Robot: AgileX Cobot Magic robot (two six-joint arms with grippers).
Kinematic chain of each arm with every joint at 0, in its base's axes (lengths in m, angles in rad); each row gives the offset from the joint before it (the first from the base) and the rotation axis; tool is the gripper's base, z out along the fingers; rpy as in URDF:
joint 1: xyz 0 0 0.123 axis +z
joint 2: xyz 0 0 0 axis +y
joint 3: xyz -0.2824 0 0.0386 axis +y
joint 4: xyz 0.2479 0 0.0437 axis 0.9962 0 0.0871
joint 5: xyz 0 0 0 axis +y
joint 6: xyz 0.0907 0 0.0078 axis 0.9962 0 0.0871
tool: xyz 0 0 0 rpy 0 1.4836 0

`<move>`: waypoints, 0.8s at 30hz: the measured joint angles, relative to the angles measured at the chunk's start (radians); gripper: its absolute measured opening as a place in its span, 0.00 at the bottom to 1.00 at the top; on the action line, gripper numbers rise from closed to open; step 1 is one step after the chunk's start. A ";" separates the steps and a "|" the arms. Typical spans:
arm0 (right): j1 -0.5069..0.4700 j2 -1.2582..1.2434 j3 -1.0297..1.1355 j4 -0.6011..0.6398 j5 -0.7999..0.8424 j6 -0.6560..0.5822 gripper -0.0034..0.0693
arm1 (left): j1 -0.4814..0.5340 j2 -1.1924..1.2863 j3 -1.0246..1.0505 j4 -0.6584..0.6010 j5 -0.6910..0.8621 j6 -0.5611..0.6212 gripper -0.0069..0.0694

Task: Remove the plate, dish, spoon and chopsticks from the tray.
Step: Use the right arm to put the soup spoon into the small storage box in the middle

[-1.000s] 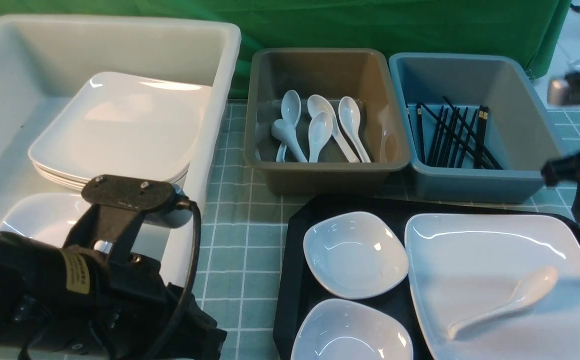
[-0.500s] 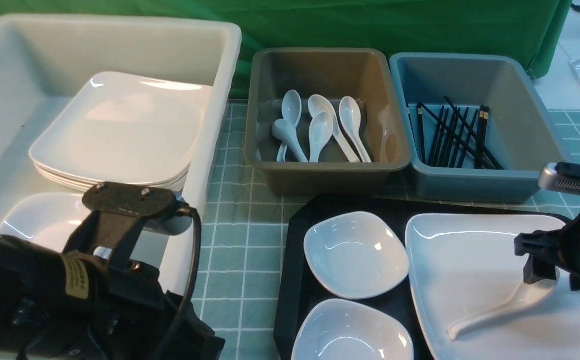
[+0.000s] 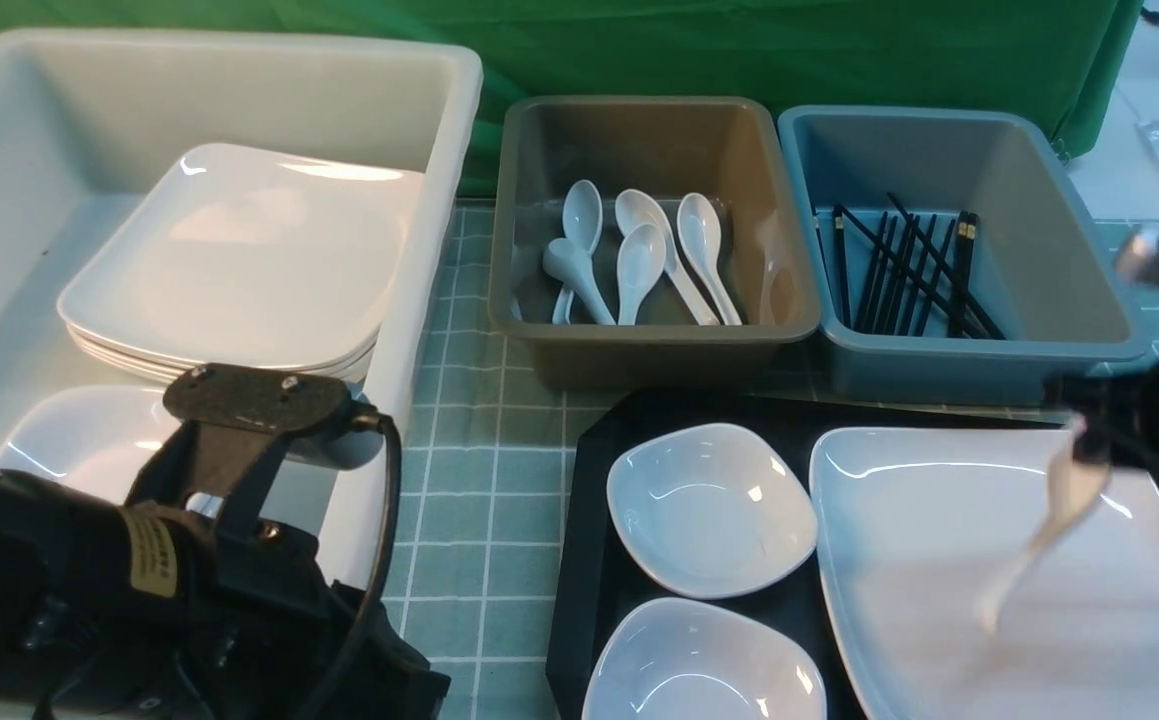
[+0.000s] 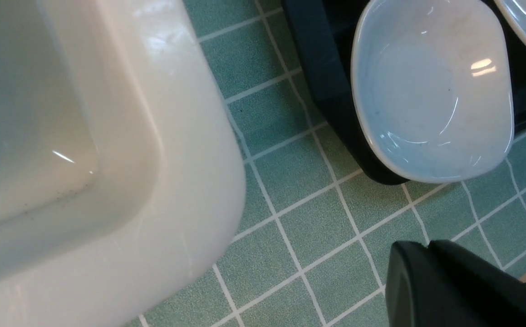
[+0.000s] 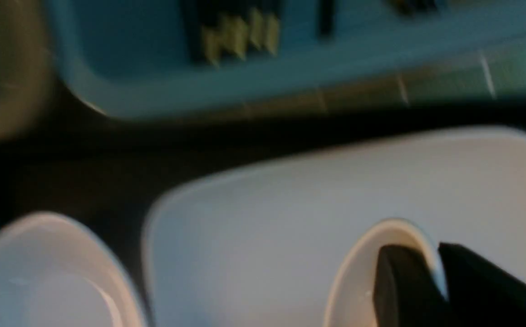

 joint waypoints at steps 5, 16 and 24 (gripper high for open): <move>0.117 0.077 -0.216 0.045 -0.129 -0.052 0.20 | 0.000 0.000 0.000 -0.005 -0.014 0.000 0.10; 0.258 0.538 -0.717 0.047 -0.165 -0.005 0.25 | 0.000 0.000 0.000 -0.053 0.101 0.000 0.10; 0.262 0.656 -0.801 0.047 -0.113 0.077 0.70 | 0.000 0.000 0.000 -0.090 0.145 0.000 0.10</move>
